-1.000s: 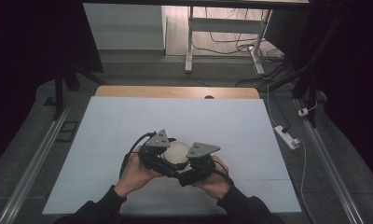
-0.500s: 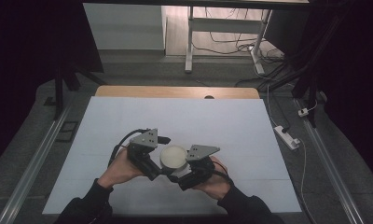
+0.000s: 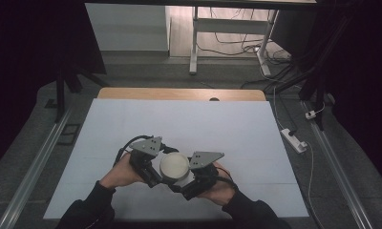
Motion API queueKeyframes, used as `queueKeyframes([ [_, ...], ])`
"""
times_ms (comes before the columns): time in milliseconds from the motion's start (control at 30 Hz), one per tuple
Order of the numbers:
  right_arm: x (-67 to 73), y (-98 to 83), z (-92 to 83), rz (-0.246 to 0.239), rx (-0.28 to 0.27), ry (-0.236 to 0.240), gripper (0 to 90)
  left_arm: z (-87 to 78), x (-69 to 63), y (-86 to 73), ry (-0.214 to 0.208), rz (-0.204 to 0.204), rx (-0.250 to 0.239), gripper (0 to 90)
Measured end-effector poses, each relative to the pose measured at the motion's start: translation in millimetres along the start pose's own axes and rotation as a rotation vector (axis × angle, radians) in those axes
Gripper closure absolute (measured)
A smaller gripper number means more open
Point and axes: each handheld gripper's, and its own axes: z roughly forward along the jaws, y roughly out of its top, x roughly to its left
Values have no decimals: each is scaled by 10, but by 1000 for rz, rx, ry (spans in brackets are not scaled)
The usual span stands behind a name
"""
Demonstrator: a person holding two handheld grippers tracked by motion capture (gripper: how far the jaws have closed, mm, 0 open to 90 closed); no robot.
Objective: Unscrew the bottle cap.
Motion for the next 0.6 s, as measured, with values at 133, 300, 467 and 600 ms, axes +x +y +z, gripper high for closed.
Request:
queueKeyframes([
  [133, -26, -4, 0, 16, 9, -36, 66, 36, -21, 45, 78, -41, 22, 79],
  [300, -66, -11, -5, 44, 17, -103, 66, 94, -44, 100, 165, -89, 44, 79],
  [467, -94, -17, -7, 62, 22, -155, 65, 177, -96, 161, 276, -149, 58, 79],
  [600, -110, -20, -10, 76, 26, -184, 66, 234, -145, 190, 348, -198, 55, 79],
])
